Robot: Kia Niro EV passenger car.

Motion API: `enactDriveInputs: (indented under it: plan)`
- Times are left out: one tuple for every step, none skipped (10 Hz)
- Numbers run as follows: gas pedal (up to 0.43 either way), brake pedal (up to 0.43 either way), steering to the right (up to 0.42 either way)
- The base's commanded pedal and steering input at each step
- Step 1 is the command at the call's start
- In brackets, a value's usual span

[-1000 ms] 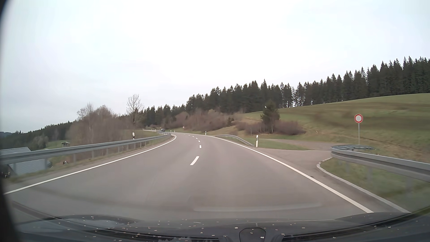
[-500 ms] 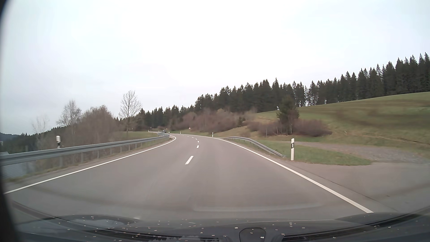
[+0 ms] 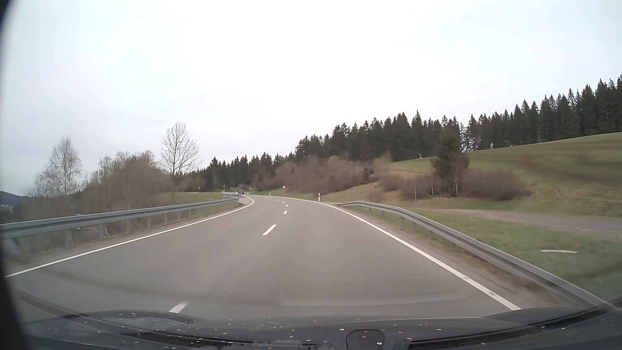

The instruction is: Follow the waypoints while adhering to traffic rules and regulations

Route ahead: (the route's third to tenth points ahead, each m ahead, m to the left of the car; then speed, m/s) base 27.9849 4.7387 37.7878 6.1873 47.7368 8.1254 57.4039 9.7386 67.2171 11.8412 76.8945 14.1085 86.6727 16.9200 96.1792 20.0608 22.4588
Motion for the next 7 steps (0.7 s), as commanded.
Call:
enactDriveInputs:
  plan:
    - [0.26, 0.0, -0.025]
    - [0.26, 0.0, -0.025]
    - [0.26, 0.0, -0.024]
    - [0.26, 0.0, -0.025]
    - [0.26, 0.0, -0.025]
    - [0.26, 0.0, -0.025]
    - [0.26, 0.0, -0.025]
